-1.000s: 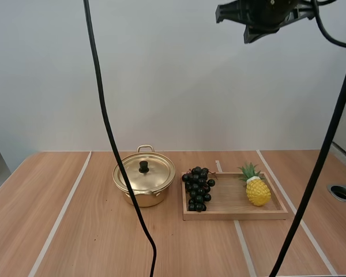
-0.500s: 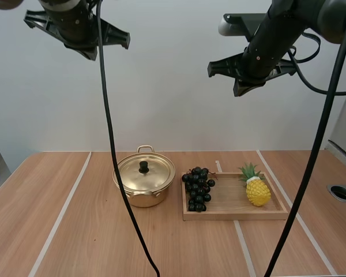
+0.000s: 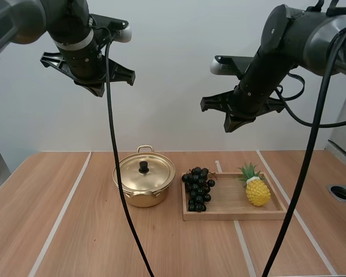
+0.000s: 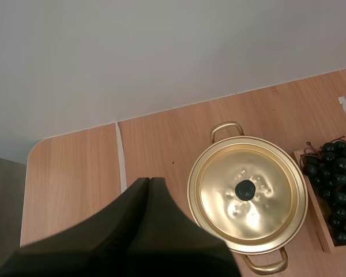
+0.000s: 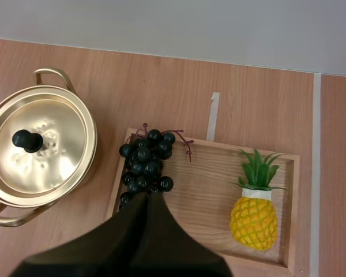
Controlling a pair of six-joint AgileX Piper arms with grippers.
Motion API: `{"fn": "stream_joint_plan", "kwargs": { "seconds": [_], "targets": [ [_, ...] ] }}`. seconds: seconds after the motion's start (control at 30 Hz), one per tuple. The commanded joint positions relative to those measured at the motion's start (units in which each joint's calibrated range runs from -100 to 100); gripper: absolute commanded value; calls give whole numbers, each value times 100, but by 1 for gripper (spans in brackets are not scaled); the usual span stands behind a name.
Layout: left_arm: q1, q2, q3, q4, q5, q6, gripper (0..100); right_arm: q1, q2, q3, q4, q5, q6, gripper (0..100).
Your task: Open the pot, put the grape inside, and close it
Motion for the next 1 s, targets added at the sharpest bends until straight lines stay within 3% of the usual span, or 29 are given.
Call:
{"fn": "stream_joint_plan", "kwargs": {
  "seconds": [0.0,0.07,0.13,0.17,0.2,0.23,0.3,0.33,0.67,0.97],
  "targets": [
    [2,5,24,-106,0,9,0,-27,-74,24,112,0,-51,0],
    [2,5,24,-95,0,-18,2,-27,-74,24,112,0,-51,0],
    [2,5,24,-54,0,-181,14,-27,-74,24,92,0,-51,0],
    [2,5,24,-45,0,-267,26,-27,-74,24,92,0,-51,14],
    [2,5,24,-45,0,-322,44,-27,-74,24,92,0,-51,27],
    [2,5,24,-59,0,-322,59,-27,-74,24,92,0,-51,49],
    [2,5,24,-86,0,-215,99,-27,-74,24,102,0,-51,96],
    [2,5,24,-113,0,-96,100,-27,-74,24,113,0,-51,100],
    [-6,114,24,-188,0,22,100,-27,-74,24,474,0,-91,100],
    [-6,576,496,-1002,0,408,100,-27,-74,24,474,0,-190,100]
  ]
}}
